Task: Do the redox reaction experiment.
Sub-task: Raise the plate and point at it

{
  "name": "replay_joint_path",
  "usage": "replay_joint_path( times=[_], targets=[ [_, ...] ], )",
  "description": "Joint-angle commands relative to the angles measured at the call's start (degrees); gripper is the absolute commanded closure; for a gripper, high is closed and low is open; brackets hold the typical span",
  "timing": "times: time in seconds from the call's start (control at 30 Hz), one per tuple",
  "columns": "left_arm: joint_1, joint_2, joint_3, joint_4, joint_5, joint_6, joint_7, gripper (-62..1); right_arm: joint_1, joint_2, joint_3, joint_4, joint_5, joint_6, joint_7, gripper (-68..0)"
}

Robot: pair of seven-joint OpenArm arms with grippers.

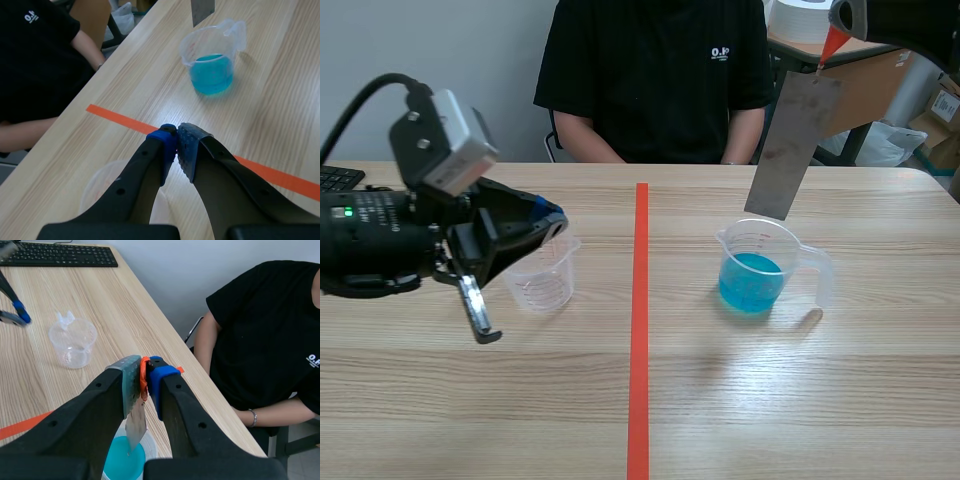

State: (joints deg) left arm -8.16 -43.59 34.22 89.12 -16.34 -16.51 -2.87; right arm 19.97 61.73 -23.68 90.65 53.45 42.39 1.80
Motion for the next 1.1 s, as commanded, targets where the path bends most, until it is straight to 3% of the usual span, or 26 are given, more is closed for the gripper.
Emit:
replay_joint_path(
  times=[0.0, 0.33, 0.43, 0.73, 0.9, 1.07],
  targets=[
    [-1.57, 2.75, 0.74, -2.29, 0.33, 0.87, -0.2, -4.9, 0.96, 0.79, 1.29, 0.44, 1.05, 0.33, 0.85, -1.7],
    [-12.76, 17.14, 4.04, -17.33, 3.21, 0.66, -0.22, -4.9, 0.96, 0.79, 1.29, 0.44, 1.05, 0.33, 0.87, -1.7],
    [-15.69, 20.33, 5.92, -21.4, 5.51, 0.7, -0.22, -4.9, 0.96, 0.79, 1.29, 0.44, 1.05, 0.33, 0.87, -1.7],
    [-21.2, 28.06, 9.66, -30.73, 5.57, 0.61, -0.28, -4.9, 0.96, 0.79, 1.29, 0.44, 1.03, 0.33, 0.87, -1.7],
    [-22.56, 31.52, 10.25, -33.79, 8.09, 0.42, -0.26, -4.9, 0.96, 0.79, 1.29, 0.44, 1.03, 0.33, 0.85, -1.7],
    [-23.63, 34.14, 10.25, -35.93, 8.11, 0.24, -0.26, -4.9, 0.96, 0.79, 1.29, 0.44, 1.01, 0.33, 0.85, -1.7]
  ],
)
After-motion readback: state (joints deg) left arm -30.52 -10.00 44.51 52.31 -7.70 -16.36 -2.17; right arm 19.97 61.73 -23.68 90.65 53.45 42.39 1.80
